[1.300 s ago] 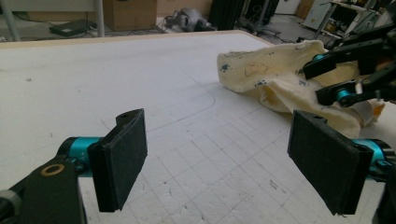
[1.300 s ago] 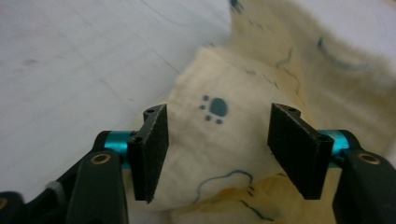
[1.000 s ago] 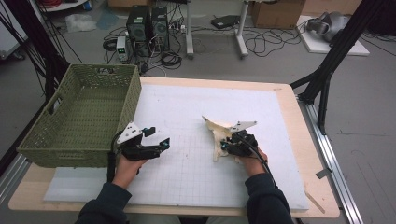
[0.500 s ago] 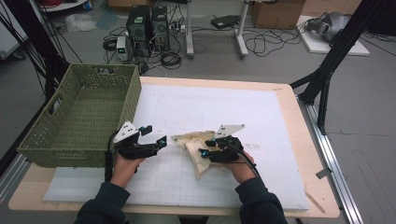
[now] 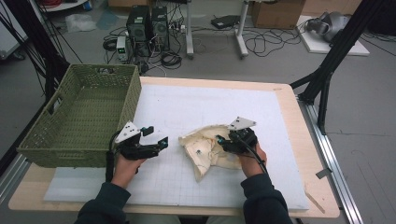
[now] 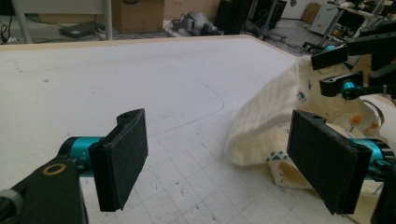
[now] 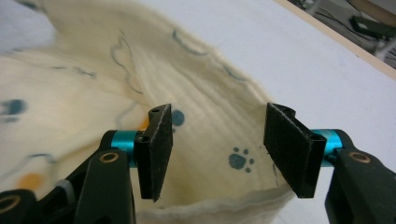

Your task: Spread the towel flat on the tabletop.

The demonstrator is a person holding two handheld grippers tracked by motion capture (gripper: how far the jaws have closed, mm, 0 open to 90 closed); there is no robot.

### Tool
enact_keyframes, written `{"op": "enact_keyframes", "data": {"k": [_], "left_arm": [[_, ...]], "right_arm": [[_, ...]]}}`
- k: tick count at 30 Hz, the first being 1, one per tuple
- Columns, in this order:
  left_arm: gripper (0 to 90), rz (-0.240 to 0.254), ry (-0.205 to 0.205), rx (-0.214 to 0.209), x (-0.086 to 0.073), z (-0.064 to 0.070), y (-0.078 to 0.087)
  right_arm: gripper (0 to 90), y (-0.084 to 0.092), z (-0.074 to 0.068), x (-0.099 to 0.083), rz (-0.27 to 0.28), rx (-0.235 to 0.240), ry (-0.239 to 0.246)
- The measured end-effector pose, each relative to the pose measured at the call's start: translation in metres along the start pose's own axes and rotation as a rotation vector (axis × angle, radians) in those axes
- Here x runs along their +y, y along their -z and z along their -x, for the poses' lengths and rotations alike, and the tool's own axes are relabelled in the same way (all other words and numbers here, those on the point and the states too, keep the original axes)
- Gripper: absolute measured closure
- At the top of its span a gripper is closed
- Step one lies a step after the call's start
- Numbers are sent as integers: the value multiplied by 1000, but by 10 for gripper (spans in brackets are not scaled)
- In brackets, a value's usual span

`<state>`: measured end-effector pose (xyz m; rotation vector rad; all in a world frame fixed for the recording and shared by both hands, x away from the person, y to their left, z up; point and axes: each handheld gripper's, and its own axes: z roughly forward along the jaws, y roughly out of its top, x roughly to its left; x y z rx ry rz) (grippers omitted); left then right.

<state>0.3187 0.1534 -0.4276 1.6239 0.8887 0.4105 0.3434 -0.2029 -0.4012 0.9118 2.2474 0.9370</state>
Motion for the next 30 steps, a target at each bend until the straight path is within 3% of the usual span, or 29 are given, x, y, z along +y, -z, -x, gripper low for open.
{"op": "enact_keyframes", "data": {"k": [3, 5, 11, 14, 19, 22, 24, 28, 30], "left_arm": [[208, -6, -2, 0, 0, 1, 0], [208, -4, -2, -2, 0, 1, 0], [208, -2, -1, -3, 0, 0, 0], [209, -1, -1, -2, 0, 0, 0], [209, -3, 0, -2, 0, 1, 0], [213, -9, -2, -6, -1, 1, -1], [213, -12, -2, -7, -1, 1, -1], [214, -12, -4, -8, -1, 2, -2], [214, -16, -5, -10, -1, 2, -2]], "right_arm": [[427, -10, 9, -4, -68, -52, 3], [437, -15, 17, -9, -104, -65, -28], [464, -14, 36, -19, -154, -149, -82], [460, -4, 44, -21, -109, -135, -125], [450, 15, 43, -21, -34, -94, -124], [416, 24, 39, -22, 7, -20, -143], [386, 23, 32, -23, -13, 4, -111], [368, 11, 18, -31, -115, 9, -33], [460, 7, 17, -35, -156, -19, 4]]}}
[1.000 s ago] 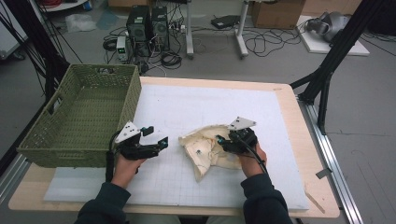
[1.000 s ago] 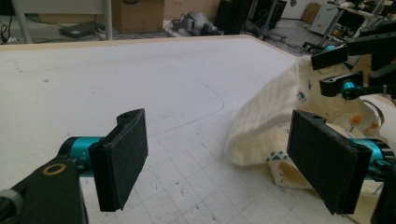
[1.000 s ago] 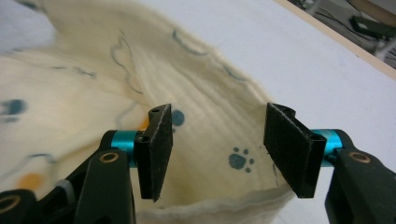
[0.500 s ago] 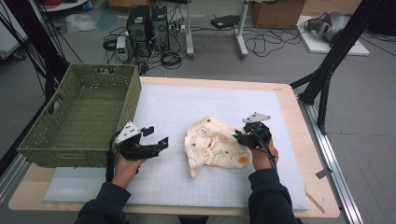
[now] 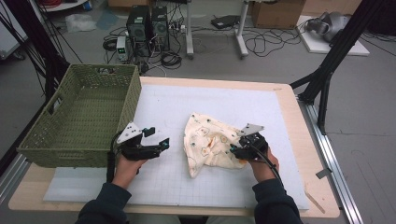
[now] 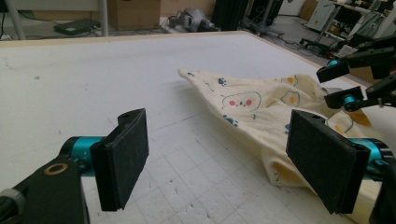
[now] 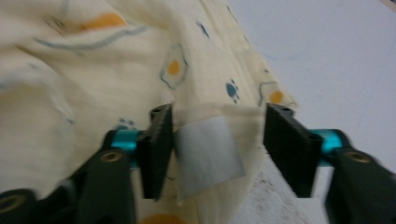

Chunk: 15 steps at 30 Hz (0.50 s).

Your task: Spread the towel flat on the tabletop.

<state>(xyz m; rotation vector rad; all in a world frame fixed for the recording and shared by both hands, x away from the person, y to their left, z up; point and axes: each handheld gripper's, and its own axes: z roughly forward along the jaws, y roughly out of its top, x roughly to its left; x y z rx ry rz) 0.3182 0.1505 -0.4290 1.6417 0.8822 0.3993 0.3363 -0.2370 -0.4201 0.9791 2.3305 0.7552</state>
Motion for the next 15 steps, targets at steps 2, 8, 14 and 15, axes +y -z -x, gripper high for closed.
{"op": "enact_keyframes", "data": {"k": [2, 8, 14, 15], "left_arm": [[214, 0, -3, -1, 0, 0, 0], [219, -1, 0, 0, 0, 0, -1], [249, -9, -8, -7, 0, 0, 0], [263, -10, -9, -12, 0, 0, 0]], "right_arm": [[661, -1, 3, -2, -33, -56, 35], [826, 1, 38, -16, -59, -150, -46], [701, 4, 66, -26, -28, -254, -193], [654, 5, 68, -28, -17, -243, -219]]}}
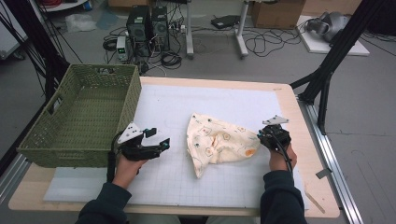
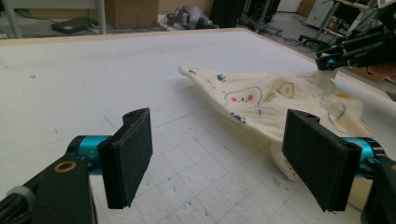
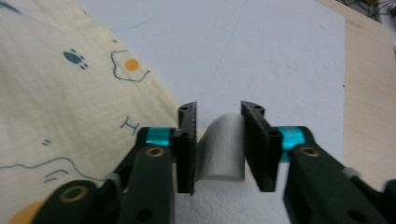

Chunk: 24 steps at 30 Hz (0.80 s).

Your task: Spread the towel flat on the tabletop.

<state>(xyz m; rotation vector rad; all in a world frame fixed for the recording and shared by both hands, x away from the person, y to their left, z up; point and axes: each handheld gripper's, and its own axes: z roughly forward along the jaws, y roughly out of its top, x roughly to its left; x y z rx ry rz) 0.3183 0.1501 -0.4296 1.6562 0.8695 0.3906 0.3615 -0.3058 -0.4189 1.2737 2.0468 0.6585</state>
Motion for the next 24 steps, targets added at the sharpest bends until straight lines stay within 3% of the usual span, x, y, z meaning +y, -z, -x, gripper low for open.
{"op": "enact_keyframes", "data": {"k": [2, 7, 13, 17, 20, 24], "left_arm": [[278, -9, -1, 0, 0, 0, -1], [322, -32, -4, -27, 0, 4, -5], [329, -58, -8, -90, 3, 15, -13], [334, -96, -23, -113, 4, 21, -26], [341, -124, -17, -133, 5, 27, -39], [341, -200, -47, -144, 6, 39, -58]], "right_arm": [[595, 5, 0, -1, 26, 7, -14], [540, 23, -8, -1, 108, 99, -4], [493, 43, -23, -8, 195, 156, 20], [491, 55, -30, -14, 231, 194, 33], [490, 59, -34, -17, 242, 198, 56], [488, 59, -35, -18, 252, 209, 51]]}}
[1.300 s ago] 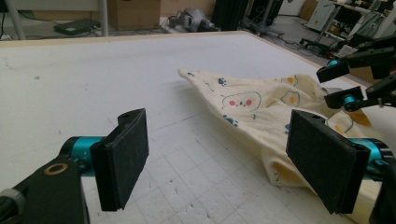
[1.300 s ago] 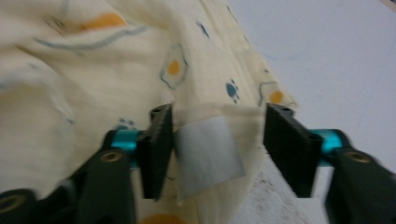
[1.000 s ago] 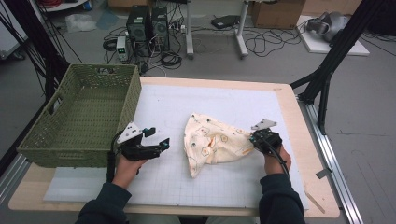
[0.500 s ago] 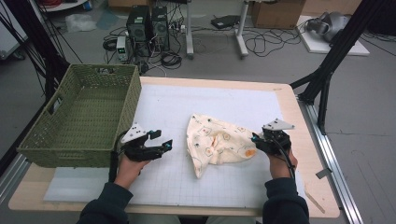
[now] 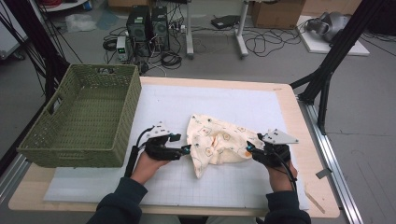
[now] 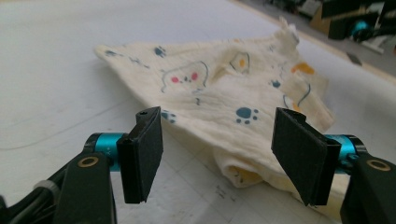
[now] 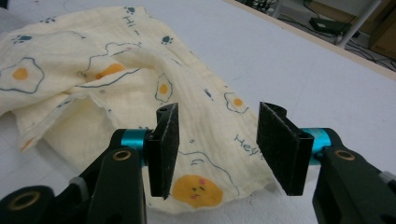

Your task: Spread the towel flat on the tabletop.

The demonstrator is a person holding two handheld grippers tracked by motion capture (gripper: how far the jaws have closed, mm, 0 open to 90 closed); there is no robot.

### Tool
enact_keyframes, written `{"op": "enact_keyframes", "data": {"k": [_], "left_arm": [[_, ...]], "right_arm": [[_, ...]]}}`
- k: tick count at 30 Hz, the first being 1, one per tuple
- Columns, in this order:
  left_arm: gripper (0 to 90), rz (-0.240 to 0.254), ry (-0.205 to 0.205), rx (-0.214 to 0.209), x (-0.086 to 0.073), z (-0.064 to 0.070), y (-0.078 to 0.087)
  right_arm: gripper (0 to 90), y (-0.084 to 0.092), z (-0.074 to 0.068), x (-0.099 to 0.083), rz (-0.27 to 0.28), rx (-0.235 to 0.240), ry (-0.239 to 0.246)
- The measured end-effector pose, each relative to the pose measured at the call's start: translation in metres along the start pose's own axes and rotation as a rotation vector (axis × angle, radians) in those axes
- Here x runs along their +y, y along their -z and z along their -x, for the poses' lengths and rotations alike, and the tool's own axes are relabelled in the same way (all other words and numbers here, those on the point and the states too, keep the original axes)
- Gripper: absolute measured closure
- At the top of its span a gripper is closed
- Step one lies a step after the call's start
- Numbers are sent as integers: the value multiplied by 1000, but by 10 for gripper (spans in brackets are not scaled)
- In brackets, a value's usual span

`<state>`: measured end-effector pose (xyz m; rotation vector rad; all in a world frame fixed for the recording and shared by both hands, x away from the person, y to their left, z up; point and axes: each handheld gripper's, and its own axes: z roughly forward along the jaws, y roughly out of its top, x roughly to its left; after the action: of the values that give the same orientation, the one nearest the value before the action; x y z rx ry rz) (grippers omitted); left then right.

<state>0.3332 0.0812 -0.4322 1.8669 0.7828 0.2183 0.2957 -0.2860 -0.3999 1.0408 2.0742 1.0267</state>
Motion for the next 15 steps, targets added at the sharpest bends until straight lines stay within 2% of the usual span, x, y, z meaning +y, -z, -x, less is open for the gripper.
{"op": "enact_keyframes", "data": {"k": [2, 6, 8, 9, 11, 13, 15], "left_arm": [[347, -37, -11, 0, 3, 4, -11], [383, -72, -5, 10, 8, 10, -25], [473, -96, -13, 17, 8, 13, -29], [547, -108, -19, 12, 7, 14, -32], [680, -133, -53, 22, 5, 16, -35], [788, -125, -72, 26, 5, 17, -36], [838, -104, -78, 26, 6, 16, -34]], "right_arm": [[488, 0, 0, 0, 1, 4, 8], [484, 0, 0, 0, 11, 11, 4], [483, 0, 0, 0, 10, 13, -3], [481, 0, 0, 0, 12, 13, -4], [479, 1, 0, 0, 18, 16, -9], [478, 1, -1, 0, 17, 18, -11], [478, 1, -1, 0, 14, 21, -9]]}}
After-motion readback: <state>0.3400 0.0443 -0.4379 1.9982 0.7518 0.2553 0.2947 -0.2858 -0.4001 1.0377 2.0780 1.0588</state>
